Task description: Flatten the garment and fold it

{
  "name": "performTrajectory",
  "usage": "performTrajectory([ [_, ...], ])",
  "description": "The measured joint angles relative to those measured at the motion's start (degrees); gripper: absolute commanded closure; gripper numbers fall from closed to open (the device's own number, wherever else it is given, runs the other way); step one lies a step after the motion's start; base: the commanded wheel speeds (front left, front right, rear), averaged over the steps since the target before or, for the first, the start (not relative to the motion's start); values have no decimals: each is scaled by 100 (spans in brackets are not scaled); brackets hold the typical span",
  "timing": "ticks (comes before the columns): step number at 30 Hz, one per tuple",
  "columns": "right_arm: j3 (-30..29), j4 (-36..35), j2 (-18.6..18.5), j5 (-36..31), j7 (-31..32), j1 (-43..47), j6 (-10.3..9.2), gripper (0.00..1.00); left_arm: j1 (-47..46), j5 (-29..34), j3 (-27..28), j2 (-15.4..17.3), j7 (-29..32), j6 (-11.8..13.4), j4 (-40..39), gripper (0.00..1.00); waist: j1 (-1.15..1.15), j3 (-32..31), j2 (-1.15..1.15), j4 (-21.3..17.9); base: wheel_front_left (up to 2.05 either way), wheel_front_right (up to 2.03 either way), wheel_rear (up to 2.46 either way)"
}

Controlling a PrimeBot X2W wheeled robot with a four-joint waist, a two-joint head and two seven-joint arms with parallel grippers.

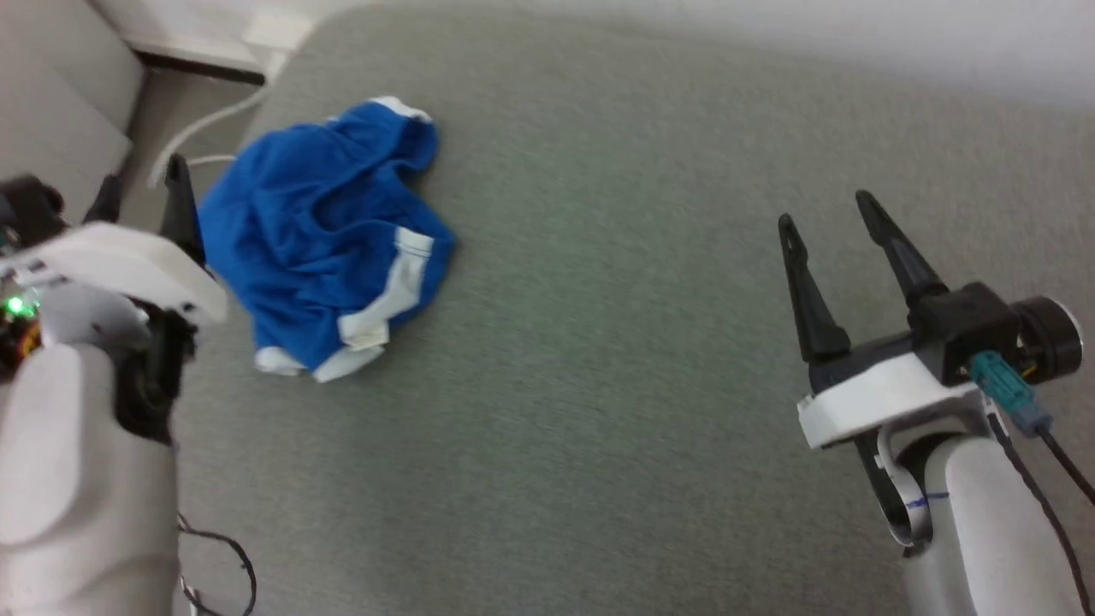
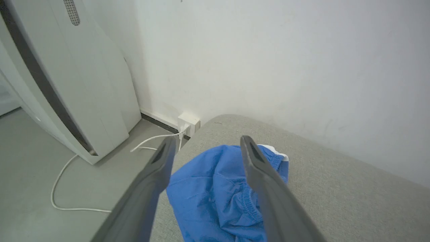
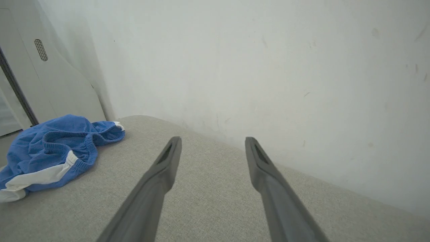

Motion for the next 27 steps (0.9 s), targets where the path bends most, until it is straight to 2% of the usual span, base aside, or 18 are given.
performTrajectory([
  [2, 81, -18, 0, 21, -2, -73, 0, 0, -209, -212, 88, 90, 439, -76, 126, 0, 0, 251, 0, -170, 0, 0, 0],
  [6, 215, -24, 1, 51, -66, -266, 0, 0, -462, -625, 315, 258, 1201, -54, 296, 0, 0, 750, 0, -496, 0, 0, 0],
  [12, 321, -1, 2, 54, -149, -406, 0, 0, -486, -857, 515, 608, 2453, 336, 499, 0, 0, 1382, 0, -950, 0, 0, 0],
  [17, 348, 133, 0, 111, -208, -418, 0, 0, -316, -913, 588, 903, 3066, 579, 299, 0, -2, 1663, 0, -1317, 0, 0, 0],
  [18, 354, 168, -1, 120, -221, -416, 0, 0, -279, -907, 610, 960, 3078, 610, 209, 6, -2, 1687, 0, -1376, 0, 0, 0],
  [19, 359, 208, -1, 140, -241, -414, 0, 0, -231, -884, 624, 992, 3056, 632, 119, 49, -2, 1697, 0, -1424, 0, 0, 0],
  [20, 365, 254, -1, 155, -250, -409, 0, 0, -192, -833, 626, 1014, 2948, 633, 38, 85, -1, 1685, 0, -1458, 0, 0, 0],
  [21, 372, 309, -3, 169, -264, -401, 0, 0, -148, -738, 614, 1010, 2769, 639, -24, 100, -1, 1655, 0, -1480, 0, 0, 0],
  [27, 392, 589, 0, 354, -361, -191, 0, 0, -48, -155, 561, 964, 1055, 637, -159, 100, -2, 1292, 0, -1578, 0, 0, 0],
])
